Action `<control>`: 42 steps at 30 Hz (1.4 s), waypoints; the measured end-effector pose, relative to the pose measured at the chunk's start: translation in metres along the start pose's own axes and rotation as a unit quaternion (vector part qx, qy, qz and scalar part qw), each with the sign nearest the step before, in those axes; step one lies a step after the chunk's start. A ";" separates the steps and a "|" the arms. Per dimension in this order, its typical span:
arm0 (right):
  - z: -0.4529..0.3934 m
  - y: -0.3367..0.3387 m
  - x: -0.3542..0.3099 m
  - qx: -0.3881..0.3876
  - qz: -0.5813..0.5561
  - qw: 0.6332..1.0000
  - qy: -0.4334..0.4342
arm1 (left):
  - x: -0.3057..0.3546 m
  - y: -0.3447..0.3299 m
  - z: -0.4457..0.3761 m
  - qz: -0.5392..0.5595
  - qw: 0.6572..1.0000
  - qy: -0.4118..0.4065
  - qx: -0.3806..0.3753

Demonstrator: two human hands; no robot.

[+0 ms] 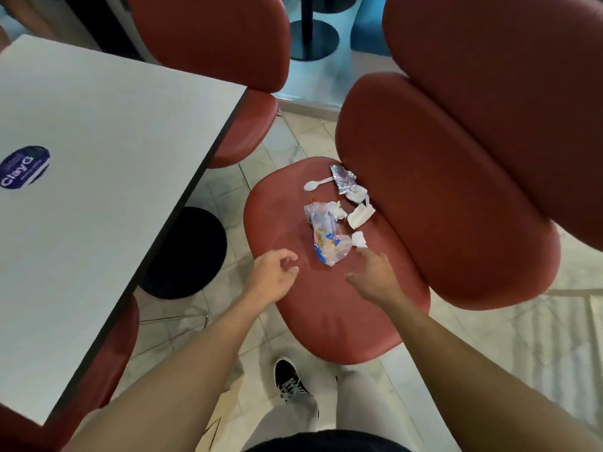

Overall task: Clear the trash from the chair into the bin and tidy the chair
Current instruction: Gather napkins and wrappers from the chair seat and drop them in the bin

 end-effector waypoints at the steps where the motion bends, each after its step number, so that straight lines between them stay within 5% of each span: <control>1: -0.011 0.005 0.003 0.000 -0.001 1.000 -0.001 | 0.012 -0.004 -0.010 -0.008 1.000 -0.003 -0.002; 12: -0.135 0.017 0.066 -0.056 -0.083 0.995 -0.011 | 0.117 -0.066 -0.132 -0.097 0.994 -0.003 -0.040; 17: -0.183 -0.005 0.111 -0.095 -0.034 0.995 0.003 | 0.145 -0.099 -0.191 -0.199 0.978 -0.039 -0.050; 29: -0.229 -0.064 0.179 -0.127 0.021 0.991 0.035 | 0.125 -0.190 -0.279 -0.432 0.893 -0.031 -0.123; 34: -0.236 -0.072 0.182 -0.078 -0.006 0.996 0.031 | 0.123 -0.193 -0.281 -0.390 0.916 -0.053 -0.081; 42: -0.205 -0.038 0.168 -0.025 -0.014 1.000 0.000 | 0.129 -0.162 -0.236 -0.153 0.987 -0.015 -0.051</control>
Point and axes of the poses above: each hand's wrist, its own z-axis away from the middle knuckle, its own y-axis out of the back of the hand, x = y × z, the point moved 4 cm from there along -z, towards the middle knuckle, and after that the axes turned 15 degrees about y, right-handed, at the moved point
